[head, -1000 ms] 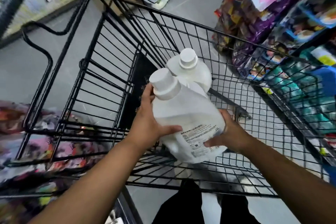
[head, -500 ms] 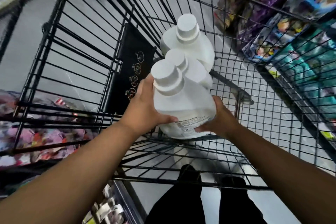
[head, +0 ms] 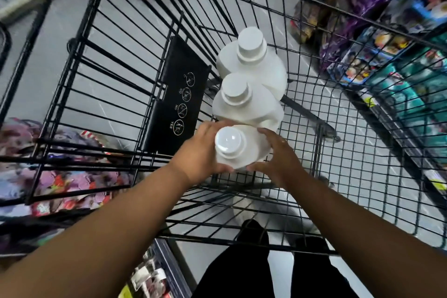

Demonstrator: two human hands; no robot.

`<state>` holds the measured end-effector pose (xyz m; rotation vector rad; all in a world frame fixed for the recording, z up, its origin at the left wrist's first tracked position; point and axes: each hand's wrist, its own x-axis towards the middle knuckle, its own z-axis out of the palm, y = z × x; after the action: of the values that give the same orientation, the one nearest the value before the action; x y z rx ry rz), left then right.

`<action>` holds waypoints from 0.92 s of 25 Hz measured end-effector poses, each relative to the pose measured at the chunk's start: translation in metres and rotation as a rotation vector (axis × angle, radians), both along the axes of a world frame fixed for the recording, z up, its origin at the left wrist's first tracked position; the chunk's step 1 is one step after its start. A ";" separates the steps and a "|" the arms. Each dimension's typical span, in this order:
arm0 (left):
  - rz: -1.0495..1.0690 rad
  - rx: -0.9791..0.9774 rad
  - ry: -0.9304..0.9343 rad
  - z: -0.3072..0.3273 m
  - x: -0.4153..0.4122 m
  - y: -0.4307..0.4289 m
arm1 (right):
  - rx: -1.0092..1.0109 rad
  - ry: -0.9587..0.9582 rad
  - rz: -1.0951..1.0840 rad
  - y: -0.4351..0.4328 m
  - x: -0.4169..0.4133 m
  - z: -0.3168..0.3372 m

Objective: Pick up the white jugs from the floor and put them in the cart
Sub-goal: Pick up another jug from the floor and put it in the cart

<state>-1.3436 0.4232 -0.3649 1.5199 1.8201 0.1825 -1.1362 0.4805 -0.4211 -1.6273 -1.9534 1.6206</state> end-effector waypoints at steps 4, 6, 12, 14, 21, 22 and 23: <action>-0.002 0.048 -0.040 -0.003 -0.001 0.002 | -0.014 -0.021 0.021 0.002 0.000 0.002; -0.008 0.040 -0.041 -0.002 -0.003 0.005 | -0.023 -0.027 -0.004 0.002 -0.002 0.001; -0.047 0.043 -0.043 0.007 -0.007 0.019 | -0.016 -0.047 -0.047 -0.001 -0.003 0.002; -0.035 0.017 -0.050 0.007 -0.007 0.019 | -0.040 -0.052 -0.042 0.001 -0.003 0.004; 0.008 -0.040 -0.005 0.018 -0.003 0.014 | -0.087 -0.088 -0.004 0.011 0.011 0.036; 0.030 -0.032 -0.024 0.022 -0.003 0.012 | -0.081 -0.106 0.003 0.011 0.015 0.042; 0.060 -0.025 -0.046 0.026 -0.003 0.010 | -0.078 -0.124 -0.003 0.011 0.018 0.048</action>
<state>-1.3462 0.4333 -0.3391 1.4337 1.8261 0.2206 -1.1184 0.4914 -0.3732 -1.7999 -1.9668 1.6519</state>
